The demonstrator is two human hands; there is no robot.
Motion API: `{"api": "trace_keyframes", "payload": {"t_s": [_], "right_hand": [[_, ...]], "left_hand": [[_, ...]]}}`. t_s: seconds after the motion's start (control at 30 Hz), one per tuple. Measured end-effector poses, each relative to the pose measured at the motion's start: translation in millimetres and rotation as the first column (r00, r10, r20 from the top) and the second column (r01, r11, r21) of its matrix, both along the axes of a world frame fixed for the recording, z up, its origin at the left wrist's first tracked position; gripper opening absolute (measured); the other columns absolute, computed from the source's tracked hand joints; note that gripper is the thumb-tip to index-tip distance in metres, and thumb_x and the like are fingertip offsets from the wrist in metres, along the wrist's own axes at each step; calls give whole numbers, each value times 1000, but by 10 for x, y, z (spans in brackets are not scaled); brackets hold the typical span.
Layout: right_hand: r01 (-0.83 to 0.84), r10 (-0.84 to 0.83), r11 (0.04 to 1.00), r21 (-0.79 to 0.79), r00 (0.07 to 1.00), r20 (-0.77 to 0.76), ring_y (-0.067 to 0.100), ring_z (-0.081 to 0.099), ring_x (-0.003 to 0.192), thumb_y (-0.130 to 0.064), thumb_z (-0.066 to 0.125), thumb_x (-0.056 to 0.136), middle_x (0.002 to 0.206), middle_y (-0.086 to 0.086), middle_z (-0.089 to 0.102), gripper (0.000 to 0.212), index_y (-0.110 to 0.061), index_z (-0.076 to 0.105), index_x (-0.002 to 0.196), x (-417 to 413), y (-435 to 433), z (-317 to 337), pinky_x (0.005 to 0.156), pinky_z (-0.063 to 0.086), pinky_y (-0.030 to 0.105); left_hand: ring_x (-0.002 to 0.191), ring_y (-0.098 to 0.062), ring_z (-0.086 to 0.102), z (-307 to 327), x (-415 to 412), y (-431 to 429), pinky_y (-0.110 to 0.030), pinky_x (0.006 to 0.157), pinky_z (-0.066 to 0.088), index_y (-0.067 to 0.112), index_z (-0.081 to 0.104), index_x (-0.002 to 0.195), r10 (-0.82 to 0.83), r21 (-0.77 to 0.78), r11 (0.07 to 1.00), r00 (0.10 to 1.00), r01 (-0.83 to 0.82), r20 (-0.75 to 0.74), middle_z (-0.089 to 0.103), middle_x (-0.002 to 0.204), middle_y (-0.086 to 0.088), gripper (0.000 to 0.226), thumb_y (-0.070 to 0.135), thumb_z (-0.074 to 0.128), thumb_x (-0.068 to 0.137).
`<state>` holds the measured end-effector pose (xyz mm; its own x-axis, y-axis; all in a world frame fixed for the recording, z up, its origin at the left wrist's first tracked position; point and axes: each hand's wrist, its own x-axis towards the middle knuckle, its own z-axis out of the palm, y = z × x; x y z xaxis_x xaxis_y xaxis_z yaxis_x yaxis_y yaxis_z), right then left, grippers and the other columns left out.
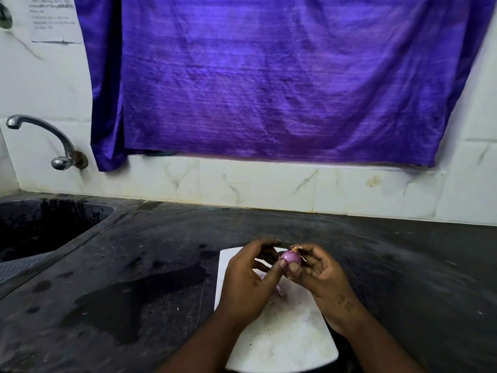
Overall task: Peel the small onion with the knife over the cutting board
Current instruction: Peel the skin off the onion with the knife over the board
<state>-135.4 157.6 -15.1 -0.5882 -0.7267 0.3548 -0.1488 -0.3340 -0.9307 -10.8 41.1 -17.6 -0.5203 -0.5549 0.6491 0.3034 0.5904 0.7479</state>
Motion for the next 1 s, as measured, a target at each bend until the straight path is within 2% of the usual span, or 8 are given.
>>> {"api": "trace_keyframes", "payload": {"t_s": [0.2, 0.33, 0.43, 0.53, 0.67, 0.8, 0.9, 1.0], "right_hand": [[-12, 13, 1000, -21, 998, 53, 17, 76, 92, 4, 73, 82, 103, 6, 78, 32, -3, 64, 112, 18, -12, 6, 75, 61, 25], [-9, 30, 995, -98, 976, 216, 25, 76, 96, -26, 83, 72, 108, 12, 78, 50, -7, 64, 115, 15, -25, 18, 77, 62, 27], [-1, 43, 991, -133, 948, 316, 27, 75, 96, -15, 70, 81, 108, 13, 77, 36, -6, 64, 115, -13, -27, 16, 77, 63, 28], [-13, 59, 990, -140, 942, 329, 25, 76, 93, -14, 69, 79, 106, 13, 78, 36, -6, 64, 113, 0, -20, 31, 76, 63, 28], [-16, 61, 990, -137, 940, 334, 22, 78, 87, -12, 68, 78, 102, 12, 79, 33, -6, 63, 111, 27, -31, 46, 72, 63, 26], [-15, 108, 976, -219, 900, 423, 37, 76, 96, -11, 62, 87, 108, 22, 74, 31, -3, 59, 118, -30, -20, 39, 81, 64, 32], [-2, 72, 984, -180, 922, 380, 40, 72, 106, -7, 65, 87, 115, 23, 72, 34, -2, 58, 120, -34, -11, 29, 83, 63, 33], [16, -3, 998, -55, 970, 241, 21, 76, 90, -12, 72, 76, 106, 13, 77, 37, -7, 62, 111, 3, -12, 24, 69, 62, 25]], "left_hand": [[85, -15, 72, -11, -22, -17, -18, 64, 53, 37, 71, 115, -45, 76, 996, 999, 43, 13, 72, 95, 7, 36, 7, 73, 94], [85, -17, 72, -32, -27, -35, -22, 66, 55, 39, 71, 115, -71, 104, 992, 997, 70, 10, 70, 94, 3, 39, 4, 69, 96], [87, -22, 71, -72, -47, -50, -24, 61, 59, 36, 70, 114, -66, 79, 995, 996, 62, 59, 71, 97, -2, 34, 6, 65, 99], [82, -26, 70, -79, -55, -42, -42, 59, 65, 37, 67, 113, -100, 86, 992, 990, 91, 104, 69, 99, -6, 28, 11, 63, 101], [73, -30, 72, -98, -59, -44, -46, 62, 65, 40, 64, 109, -119, 64, 992, 979, 110, 164, 69, 94, -2, 32, 10, 57, 104], [78, -15, 72, -190, -109, -141, -48, 69, 65, 37, 61, 112, -3, -11, 1000, 964, 6, 264, 69, 104, 12, 40, 0, 51, 100], [87, -15, 68, -220, -120, -184, -44, 69, 65, 39, 61, 112, 85, -76, 995, 948, -65, 305, 64, 102, 17, 41, 2, 56, 96], [95, -8, 65, -248, -135, -214, -36, 79, 61, 38, 65, 107, 175, -184, 975, 935, -122, 309, 66, 101, 19, 46, -2, 55, 87]]}}
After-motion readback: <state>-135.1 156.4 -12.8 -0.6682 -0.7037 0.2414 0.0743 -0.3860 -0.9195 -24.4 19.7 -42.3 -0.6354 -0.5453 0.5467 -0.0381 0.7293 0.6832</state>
